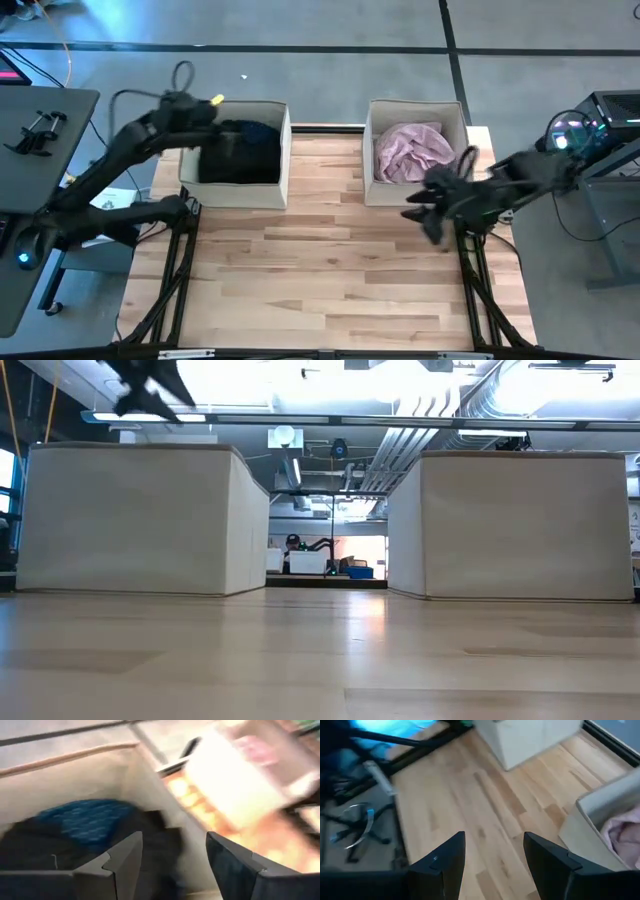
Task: Sort clothes
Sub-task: Adjust the left laundry organizer to the bottom
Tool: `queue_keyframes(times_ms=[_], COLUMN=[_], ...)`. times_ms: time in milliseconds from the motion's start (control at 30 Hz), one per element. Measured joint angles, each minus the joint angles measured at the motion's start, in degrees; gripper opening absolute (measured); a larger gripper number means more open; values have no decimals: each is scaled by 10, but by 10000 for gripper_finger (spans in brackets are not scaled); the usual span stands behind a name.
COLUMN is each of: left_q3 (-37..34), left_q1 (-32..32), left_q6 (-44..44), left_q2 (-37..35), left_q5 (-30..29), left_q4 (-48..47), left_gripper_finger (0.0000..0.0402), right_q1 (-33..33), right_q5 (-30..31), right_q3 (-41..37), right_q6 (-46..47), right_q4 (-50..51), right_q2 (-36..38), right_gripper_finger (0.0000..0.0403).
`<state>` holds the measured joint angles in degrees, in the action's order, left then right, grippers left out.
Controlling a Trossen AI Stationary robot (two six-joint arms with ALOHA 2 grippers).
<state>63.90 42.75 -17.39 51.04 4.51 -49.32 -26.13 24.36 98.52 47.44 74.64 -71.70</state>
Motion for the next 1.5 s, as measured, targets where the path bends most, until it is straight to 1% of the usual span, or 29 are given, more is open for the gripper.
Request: queue_keyframes(times_ms=[67, 167, 200, 267, 300, 367, 467, 533, 567, 633, 667, 733, 767, 833, 867, 933, 967, 1000, 1067, 1167, 1233, 1300, 1400, 1500], left_q3=[0, 0, 0, 0, 0, 0, 0, 0, 0, 0, -2, -6, -10, -21, -26, -35, -39, -44, -57, -73, -77, -77, -77, -77], left_q1=[-16, -44, -53, -71, -81, -95, -110, -116, -118, -120, -122, -122, -122, -122, -122, -122, -122, -122, -122, -122, -122, -122, -122, -122], left_q6=[-19, -43, -50, -61, -67, -84, -106, -119, -124, -126, -130, -137, -139, -139, -140, -141, -141, -141, -145, -157, -160, -167, -181, -185], left_q2=[-41, -93, -108, -136, -149, -170, -195, -207, -212, -219, -223, -229, -231, -234, -234, -233, -231, -230, -229, -229, -229, -229, -230, -232], left_q5=[20, 38, 38, 39, 39, 39, 39, 39, 39, 39, 39, 39, 39, 39, 39, 39, 38, 38, 38, 39, 39, 39, 39, 39], left_q4=[1, 1, 2, 4, 5, 8, 16, 17, 17, 17, 17, 16, 19, 24, 29, 33, 35, 42, 61, 98, 110, 120, 135, 142], left_gripper_finger=[208, 208, 208, 209, 209, 209, 209, 209, 209, 209, 209, 209, 209, 209, 209, 209, 209, 209, 209, 209, 209, 209, 209, 209], right_q1=[-17, -47, -60, -90, -104, -132, -164, -176, -179, -183, -183, -182, -182, -182, -182, -175, -170, -162, -137, -96, -72, -50, -28, -24], right_q5=[-5, -7, -16, -54, -60, -50, -3, 23, 26, 22, 19, 18, 17, 15, 9, -5, -9, -7, 13, 15, -2, -32, -82, -89], right_q3=[0, 0, 0, 0, 0, 0, -13, -56, -89, -168, -214, -313, -367, -475, -531, -623, -659, -690, -736, -784, -799, -811, -826, -835], right_q6=[-12, -6, 6, 30, 46, 75, 90, 95, 100, 117, 126, 129, 117, 48, -13, -171, -251, -315, -386, -470, -518, -538, -524, -490], right_q4=[0, 0, 0, 3, 9, 24, 25, 4, -17, -63, -99, -209, -294, -504, -622, -839, -923, -979, -1053, -1098, -1114, -1114, -1058, -969], right_q2=[29, 69, 79, 99, 108, 126, 156, 192, 214, 264, 290, 341, 363, 385, 387, 370, 360, 353, 348, 365, 396, 442, 530, 617], right_gripper_finger=[180, 157, 146, 125, 113, 87, 44, 15, 8, 7, 8, 5, 2, 2, 3, 3, 2, 1, 1, 0, 0, 0, 0, 0])
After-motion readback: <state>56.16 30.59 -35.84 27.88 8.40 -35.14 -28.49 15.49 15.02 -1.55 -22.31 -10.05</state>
